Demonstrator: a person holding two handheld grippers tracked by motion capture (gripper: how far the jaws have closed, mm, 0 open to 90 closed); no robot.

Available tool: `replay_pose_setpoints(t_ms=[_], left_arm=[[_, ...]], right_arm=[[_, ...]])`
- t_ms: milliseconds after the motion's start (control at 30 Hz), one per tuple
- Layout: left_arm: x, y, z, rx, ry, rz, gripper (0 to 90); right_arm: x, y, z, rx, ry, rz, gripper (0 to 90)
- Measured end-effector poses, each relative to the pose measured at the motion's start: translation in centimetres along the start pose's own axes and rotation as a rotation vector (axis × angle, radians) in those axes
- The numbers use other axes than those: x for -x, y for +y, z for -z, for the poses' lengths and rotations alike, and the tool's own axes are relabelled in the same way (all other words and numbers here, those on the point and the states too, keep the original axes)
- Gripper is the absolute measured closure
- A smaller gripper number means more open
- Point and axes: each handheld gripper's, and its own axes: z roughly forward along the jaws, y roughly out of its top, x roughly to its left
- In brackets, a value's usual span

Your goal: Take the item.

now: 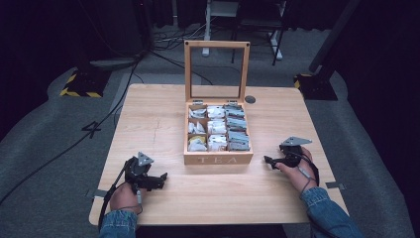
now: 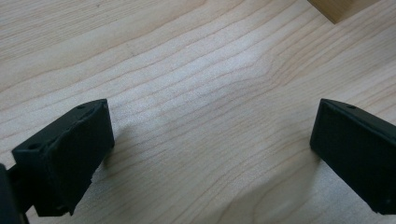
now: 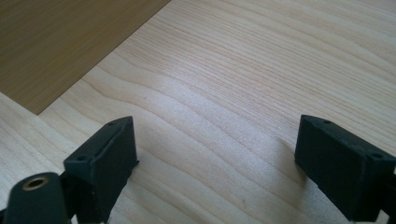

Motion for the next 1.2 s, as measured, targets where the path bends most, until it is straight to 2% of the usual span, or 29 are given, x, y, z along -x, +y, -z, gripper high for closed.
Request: replay_pose_setpoints(t_ms=[400, 633, 767, 800, 833, 867, 900, 1000, 1200], left_arm=[[0.0, 0.0, 0.0, 0.000, 0.000, -0.002, 0.0], [0.0, 0.0, 0.0, 0.000, 0.000, -0.003, 0.0], [0.0, 0.0, 0.0, 0.000, 0.001, -0.002, 0.0], [0.0, 0.0, 0.0, 0.000, 0.001, -0.002, 0.0], [0.0, 0.0, 0.0, 0.000, 0.001, 0.001, 0.0], [0.0, 0.0, 0.0, 0.000, 0.001, 0.001, 0.0], [0.0, 0.0, 0.0, 0.000, 0.001, 0.002, 0.0], [0.0, 0.0, 0.0, 0.000, 0.002, 0.002, 0.0], [0.0, 0.0, 0.0, 0.000, 0.002, 0.001, 0.0]], right_arm=[[0.1, 0.0, 0.0, -0.001, 0.006, 0.007, 13.4], [0.2, 0.1, -0.1, 0.010, 0.005, 0.004, 18.9], [0.3, 0.1, 0.1, 0.023, 0.009, -0.007, 29.3], [0.3, 0.1, 0.1, 0.023, 0.009, -0.007, 29.3], [0.3, 0.2, 0.3, 0.027, 0.039, -0.030, 35.0], [0.3, 0.2, 0.3, 0.027, 0.039, -0.030, 35.0], [0.1, 0.4, 0.5, 0.031, 0.066, -0.049, 36.2], [0.0, 0.7, 0.9, 0.043, 0.081, -0.041, 38.8], [-0.6, 2.3, 2.3, 0.115, 0.117, -0.056, 41.4]])
